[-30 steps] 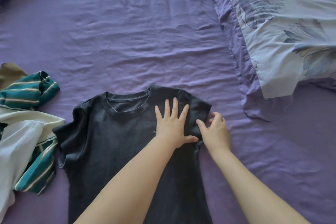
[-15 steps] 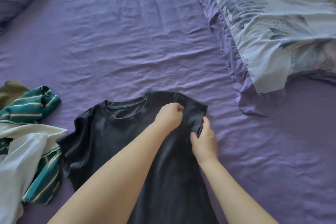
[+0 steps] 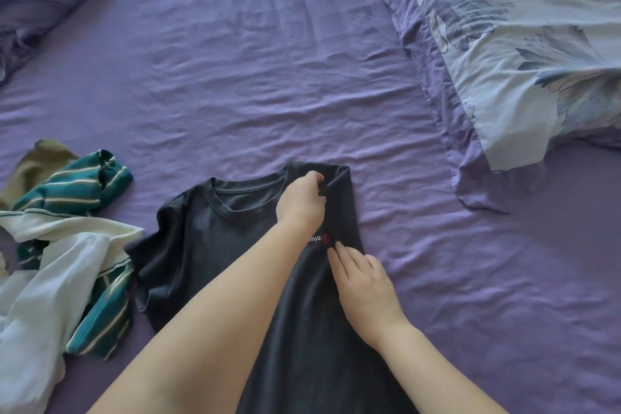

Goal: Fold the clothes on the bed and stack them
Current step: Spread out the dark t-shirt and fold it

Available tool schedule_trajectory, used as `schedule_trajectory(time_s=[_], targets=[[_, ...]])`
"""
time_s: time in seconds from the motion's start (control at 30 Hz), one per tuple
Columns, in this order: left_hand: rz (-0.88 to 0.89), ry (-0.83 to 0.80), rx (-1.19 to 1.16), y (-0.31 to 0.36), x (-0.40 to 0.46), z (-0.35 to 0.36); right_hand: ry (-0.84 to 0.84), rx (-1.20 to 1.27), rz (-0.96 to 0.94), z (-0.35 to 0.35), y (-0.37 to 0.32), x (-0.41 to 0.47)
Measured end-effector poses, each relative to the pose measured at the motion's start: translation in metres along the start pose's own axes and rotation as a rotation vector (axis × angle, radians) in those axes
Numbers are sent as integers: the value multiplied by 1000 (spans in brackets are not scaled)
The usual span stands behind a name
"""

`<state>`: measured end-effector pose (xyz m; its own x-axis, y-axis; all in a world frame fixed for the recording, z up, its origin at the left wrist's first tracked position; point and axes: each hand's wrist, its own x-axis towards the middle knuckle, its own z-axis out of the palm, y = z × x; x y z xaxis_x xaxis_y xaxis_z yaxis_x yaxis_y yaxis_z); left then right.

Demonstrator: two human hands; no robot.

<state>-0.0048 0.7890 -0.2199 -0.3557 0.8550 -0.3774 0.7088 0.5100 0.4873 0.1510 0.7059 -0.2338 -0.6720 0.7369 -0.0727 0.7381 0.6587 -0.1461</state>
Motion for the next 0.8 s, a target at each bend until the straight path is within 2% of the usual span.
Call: schedule_trajectory(time_s=[0.07,0.1,0.17,0.2,0.23,0.3,0.4,0.5,0.63,0.7,0.8], targets=[[240,187,258,-3,-9,5,-65,12,-6,0,-1,-7],[384,213,358,-5,-14,9,-113,24,6,-1,0,-9],[580,66,488,-13,-22,17,-146,11,25,-2,-2,-12],[582,-32,510,-18,-25,21,-145,1,20,-2,-4,-14],[547,-98,492,-23,-26,24,-142,-3,10,0,-5,-15],[480,-122,423,-32,-30,25,-114,4,-9,0,-8,-18],[426,-34,386,-50,-42,14,-93,48,-39,-2,-13,-20],[284,131,403,-86,-53,-15,-102,65,-80,-8,-25,-13],[-36,228,449,-139,-61,-62,-135,18,-161,-11,-51,15],[-169,185,427,-168,-63,-85,-149,2,-215,-12,-71,35],[-231,50,408,-201,-62,-108,-162,-12,-261,-10,-99,67]])
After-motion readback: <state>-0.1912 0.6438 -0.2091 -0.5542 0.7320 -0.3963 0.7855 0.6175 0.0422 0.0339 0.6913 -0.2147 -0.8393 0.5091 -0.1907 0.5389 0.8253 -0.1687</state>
